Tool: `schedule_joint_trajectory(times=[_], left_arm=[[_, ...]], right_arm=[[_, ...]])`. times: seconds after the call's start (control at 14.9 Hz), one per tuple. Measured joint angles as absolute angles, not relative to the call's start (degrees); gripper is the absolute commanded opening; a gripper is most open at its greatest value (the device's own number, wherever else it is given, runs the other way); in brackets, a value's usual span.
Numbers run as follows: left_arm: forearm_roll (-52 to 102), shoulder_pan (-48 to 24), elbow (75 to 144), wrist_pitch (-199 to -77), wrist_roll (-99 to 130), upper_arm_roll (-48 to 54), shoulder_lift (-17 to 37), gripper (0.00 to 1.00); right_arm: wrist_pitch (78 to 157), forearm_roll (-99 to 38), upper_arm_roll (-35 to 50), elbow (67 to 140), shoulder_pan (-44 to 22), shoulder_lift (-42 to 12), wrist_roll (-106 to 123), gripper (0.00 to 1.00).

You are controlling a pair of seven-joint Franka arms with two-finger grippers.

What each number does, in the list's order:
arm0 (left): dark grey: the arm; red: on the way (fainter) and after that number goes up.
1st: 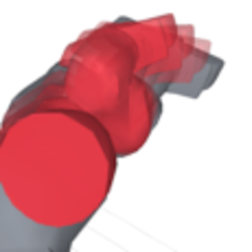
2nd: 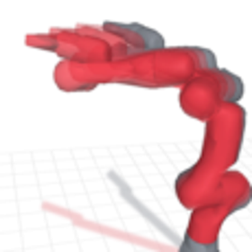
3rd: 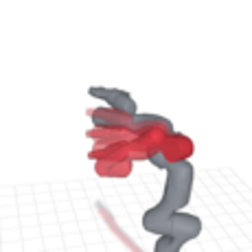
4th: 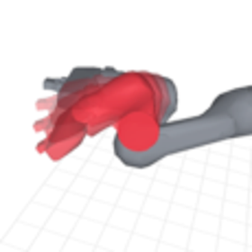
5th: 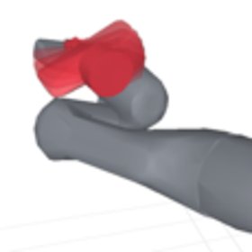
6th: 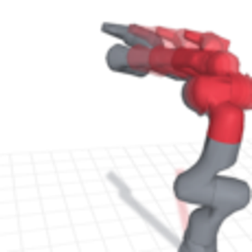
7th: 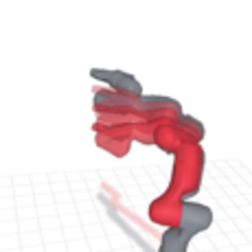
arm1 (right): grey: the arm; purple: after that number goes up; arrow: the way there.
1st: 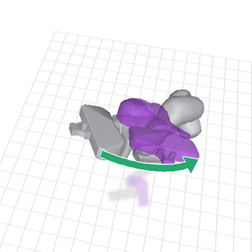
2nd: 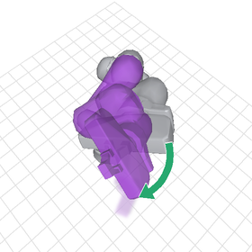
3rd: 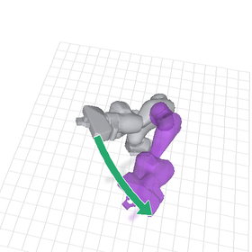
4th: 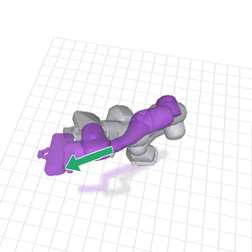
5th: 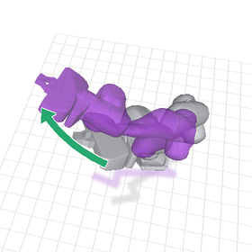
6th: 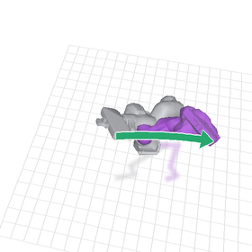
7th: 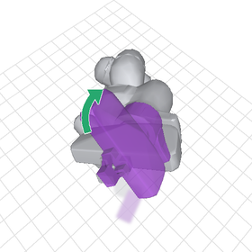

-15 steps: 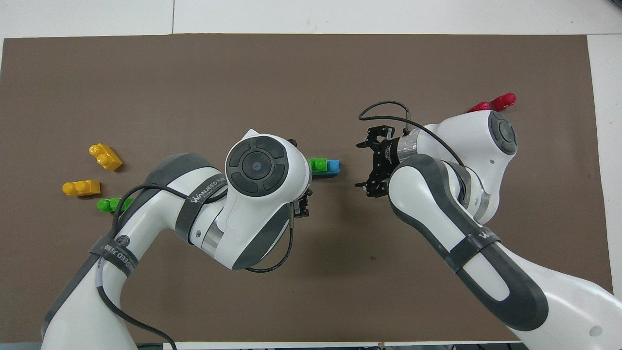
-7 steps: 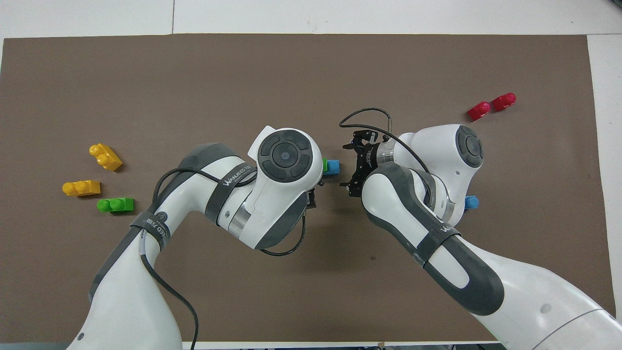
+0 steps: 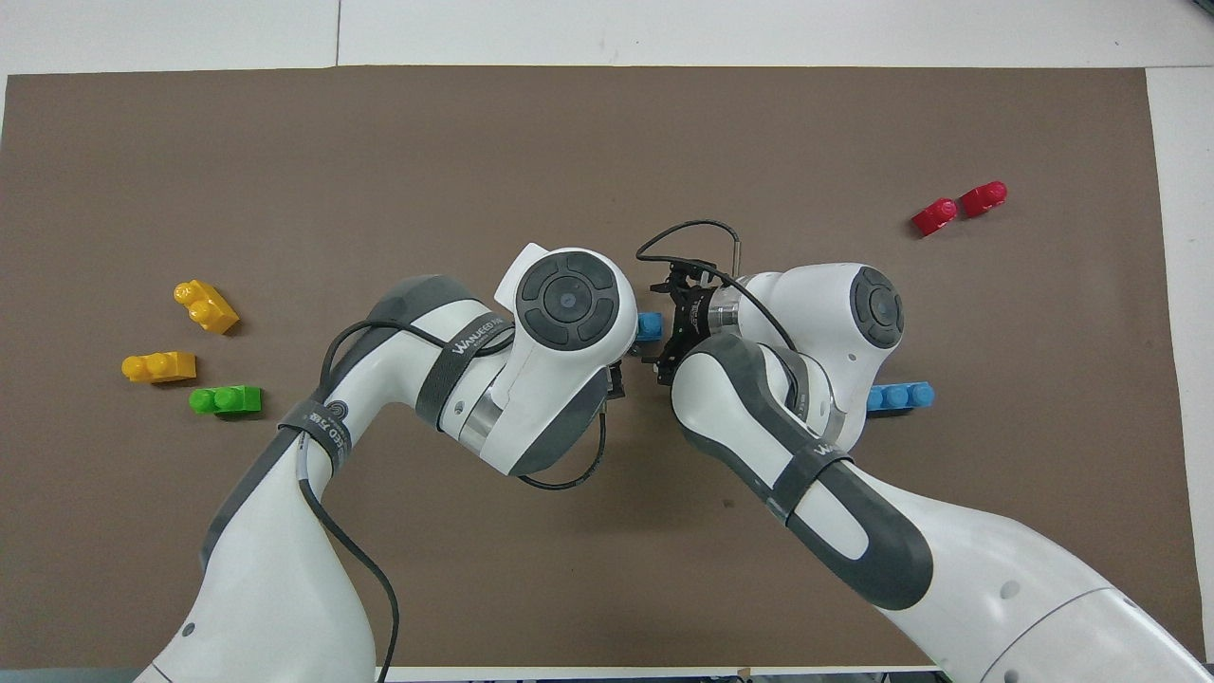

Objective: Remove green block with left arm and hold with right
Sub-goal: 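Close the left gripper on green while the right gripper closes on blue, then hold the joined brick firmly with both grippers at its two ends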

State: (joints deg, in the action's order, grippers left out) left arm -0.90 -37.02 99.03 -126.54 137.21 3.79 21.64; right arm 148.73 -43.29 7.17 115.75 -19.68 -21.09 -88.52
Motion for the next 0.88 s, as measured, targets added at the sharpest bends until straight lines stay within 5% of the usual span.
schedule_joint_trajectory(times=[0.34, 0.88], left_arm=[[-1.4, -37.0, 99.0, -127.7, 137.2, 3.6, 22.7, 1.0], [-1.5, -37.0, 100.9, -129.2, 137.6, 3.5, 22.9, 1.0]], right_arm=[[150.9, -43.4, 7.2, 115.7, -21.0, -21.7, -88.5, 0.98], [152.0, -43.4, 7.2, 115.5, -22.1, -21.9, -88.5, 0.73]])
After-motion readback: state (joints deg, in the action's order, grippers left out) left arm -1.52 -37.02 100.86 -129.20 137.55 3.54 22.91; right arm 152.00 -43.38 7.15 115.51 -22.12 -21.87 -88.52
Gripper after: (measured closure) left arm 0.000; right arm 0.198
